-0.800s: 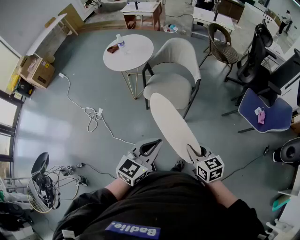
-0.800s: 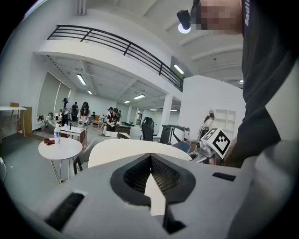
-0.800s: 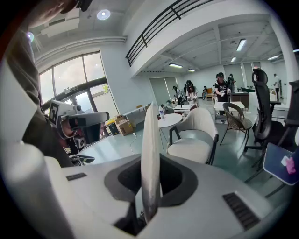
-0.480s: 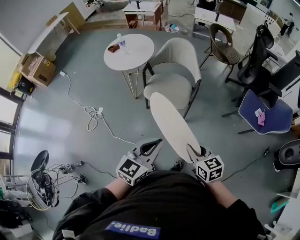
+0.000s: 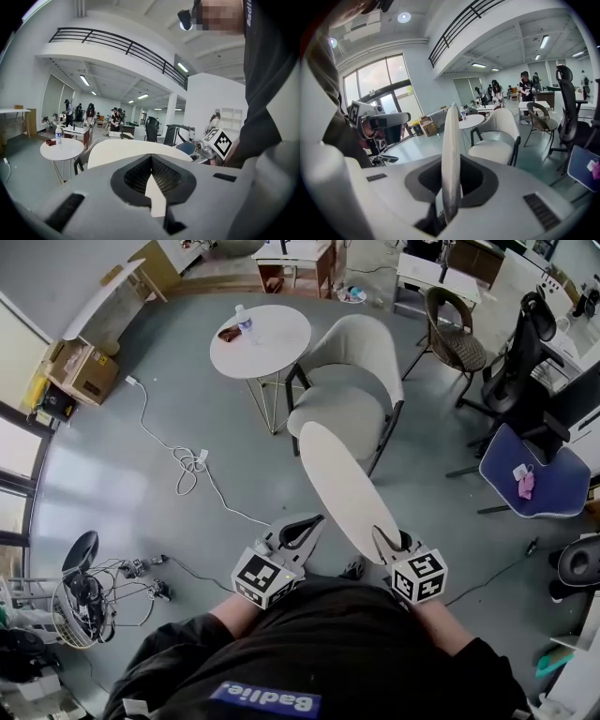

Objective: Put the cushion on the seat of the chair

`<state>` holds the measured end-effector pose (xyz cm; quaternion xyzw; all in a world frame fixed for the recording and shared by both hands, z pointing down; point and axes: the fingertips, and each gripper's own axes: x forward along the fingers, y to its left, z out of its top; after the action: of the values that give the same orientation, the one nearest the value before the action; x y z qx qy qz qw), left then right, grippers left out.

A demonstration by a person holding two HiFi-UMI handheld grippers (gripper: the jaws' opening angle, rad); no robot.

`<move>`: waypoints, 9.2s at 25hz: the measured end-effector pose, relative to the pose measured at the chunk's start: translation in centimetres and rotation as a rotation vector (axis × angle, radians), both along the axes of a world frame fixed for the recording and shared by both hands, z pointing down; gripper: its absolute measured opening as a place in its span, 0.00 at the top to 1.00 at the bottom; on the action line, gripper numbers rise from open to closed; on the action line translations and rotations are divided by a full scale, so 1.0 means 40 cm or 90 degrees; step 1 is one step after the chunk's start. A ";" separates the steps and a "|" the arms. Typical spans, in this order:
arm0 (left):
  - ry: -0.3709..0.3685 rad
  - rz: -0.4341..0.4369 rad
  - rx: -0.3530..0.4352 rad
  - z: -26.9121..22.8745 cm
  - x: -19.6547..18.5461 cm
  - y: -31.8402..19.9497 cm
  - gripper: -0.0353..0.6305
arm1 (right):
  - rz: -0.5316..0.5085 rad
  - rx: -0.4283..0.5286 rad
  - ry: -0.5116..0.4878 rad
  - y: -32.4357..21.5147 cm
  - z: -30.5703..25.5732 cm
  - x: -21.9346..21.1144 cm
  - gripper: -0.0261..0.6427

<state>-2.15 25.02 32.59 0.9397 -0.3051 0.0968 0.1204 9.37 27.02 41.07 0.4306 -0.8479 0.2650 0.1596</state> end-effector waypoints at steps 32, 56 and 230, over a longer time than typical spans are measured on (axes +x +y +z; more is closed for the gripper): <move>0.040 -0.015 0.006 0.037 -0.150 -0.370 0.92 | 0.016 0.000 0.055 -0.384 0.062 -0.065 0.86; 0.034 -0.139 -0.039 0.119 0.042 -0.721 0.92 | -0.083 -0.016 0.019 -0.837 0.238 0.089 0.86; 0.107 -0.023 0.022 -0.156 0.058 -0.628 0.92 | -0.217 0.252 -0.022 -0.666 -0.361 -0.156 0.91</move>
<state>0.18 -0.10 26.35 0.9408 -0.3124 0.0105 0.1313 3.11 0.37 26.61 0.2996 -0.9462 0.0705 0.0999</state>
